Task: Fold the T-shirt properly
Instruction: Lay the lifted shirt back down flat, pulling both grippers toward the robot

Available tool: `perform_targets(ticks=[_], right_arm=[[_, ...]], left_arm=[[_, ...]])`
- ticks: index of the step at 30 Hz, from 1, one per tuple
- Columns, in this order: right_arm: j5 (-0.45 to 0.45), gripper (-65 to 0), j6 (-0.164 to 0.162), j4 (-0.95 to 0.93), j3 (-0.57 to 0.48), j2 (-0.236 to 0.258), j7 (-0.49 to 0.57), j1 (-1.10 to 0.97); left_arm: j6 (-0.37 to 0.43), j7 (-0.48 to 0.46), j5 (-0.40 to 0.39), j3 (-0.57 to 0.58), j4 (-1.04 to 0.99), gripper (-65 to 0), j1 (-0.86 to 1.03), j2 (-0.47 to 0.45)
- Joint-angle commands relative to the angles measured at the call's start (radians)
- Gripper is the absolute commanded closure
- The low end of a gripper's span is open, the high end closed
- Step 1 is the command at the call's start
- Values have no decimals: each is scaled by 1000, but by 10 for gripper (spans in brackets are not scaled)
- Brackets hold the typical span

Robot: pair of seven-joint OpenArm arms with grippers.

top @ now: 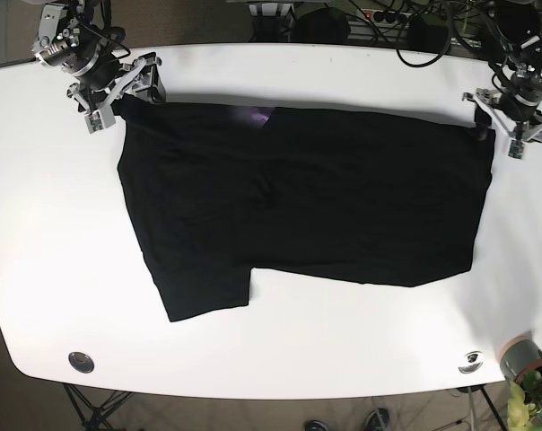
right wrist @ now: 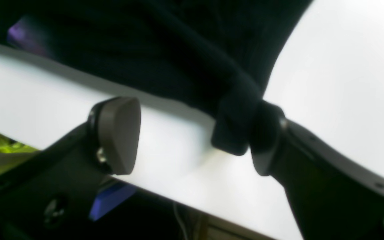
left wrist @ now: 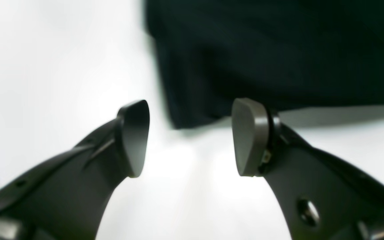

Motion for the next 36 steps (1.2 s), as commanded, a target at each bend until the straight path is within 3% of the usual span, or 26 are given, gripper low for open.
perform_targets(ticks=[1, 4, 6, 10, 15, 18, 23, 28, 36], right_arm=[[9, -472, 20, 18, 23, 1, 17, 14], [9, -472, 71, 19, 31, -6, 17, 44], [7, -472, 81, 16, 31, -4, 17, 69], [1, -472, 77, 4, 27, -4, 13, 121], [1, -471, 77, -53, 24, -12, 13, 170], [1, -423, 77, -105, 23, -13, 13, 190], [1, -292, 77, -194, 23, -13, 13, 212], [3, -277, 77, -206, 23, -16, 13, 198], [1, -276, 86, -194, 23, -33, 17, 75]], left_arm=[[5, -19, -54, -29, 32, -368, -5, -17], [5, -19, -115, -48, 32, -368, -22, -18], [5, -19, -126, -41, 32, -368, -54, -17], [5, -19, -75, 12, 26, -368, -128, -12], [5, -23, 47, 107, -23, -368, -210, 17], [5, -25, 84, 135, -83, -367, -238, 31], [5, -28, 98, 138, -167, -367, -249, 42], [5, -83, 101, 138, -212, -367, -233, 40], [5, -92, 97, 137, -192, -367, -118, 19]])
